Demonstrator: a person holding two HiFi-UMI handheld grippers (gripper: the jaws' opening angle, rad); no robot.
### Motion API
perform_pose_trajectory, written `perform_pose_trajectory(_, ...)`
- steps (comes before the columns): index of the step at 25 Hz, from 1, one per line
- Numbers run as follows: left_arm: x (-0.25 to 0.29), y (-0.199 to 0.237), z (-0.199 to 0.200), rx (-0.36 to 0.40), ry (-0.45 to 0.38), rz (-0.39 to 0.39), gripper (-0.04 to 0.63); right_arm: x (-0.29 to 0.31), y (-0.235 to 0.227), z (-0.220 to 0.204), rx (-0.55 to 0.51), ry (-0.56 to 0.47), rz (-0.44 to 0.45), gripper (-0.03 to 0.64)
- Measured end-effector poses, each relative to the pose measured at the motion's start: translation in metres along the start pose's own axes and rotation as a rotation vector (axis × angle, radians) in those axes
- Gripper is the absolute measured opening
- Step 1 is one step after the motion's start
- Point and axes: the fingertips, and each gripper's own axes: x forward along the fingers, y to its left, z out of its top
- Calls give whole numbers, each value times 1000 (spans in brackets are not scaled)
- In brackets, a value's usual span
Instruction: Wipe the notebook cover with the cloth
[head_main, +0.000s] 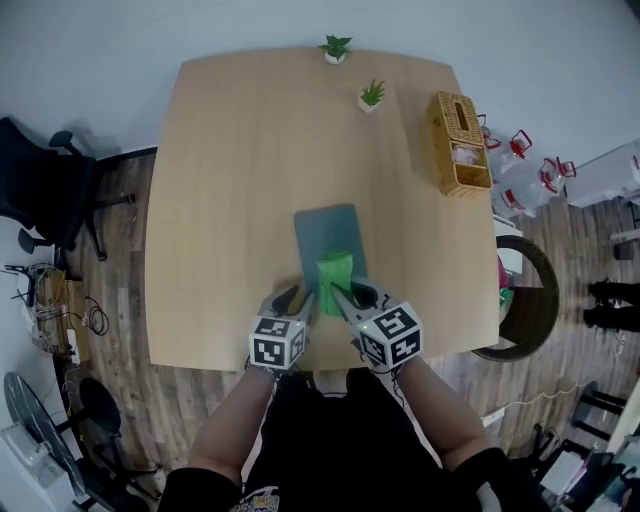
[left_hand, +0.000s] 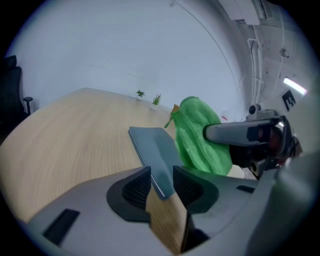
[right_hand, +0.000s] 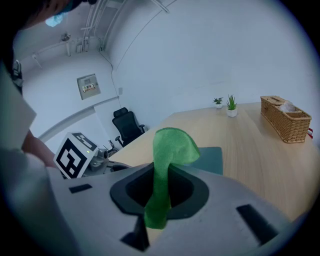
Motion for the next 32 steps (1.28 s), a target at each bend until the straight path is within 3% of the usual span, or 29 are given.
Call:
perform_pose_trajectory(11,26,13,-20,-31,87,-38,116,34,-8,-46,55,115,-22,57)
perform_pose_trajectory(22,30,14,-24,-9,110,-14,92,57,-5,-78,65,202,-3,57)
perform_pose_trajectory(32,32,15,-24,-1,118,-7,91,60,-7,-81,60,223,7,57)
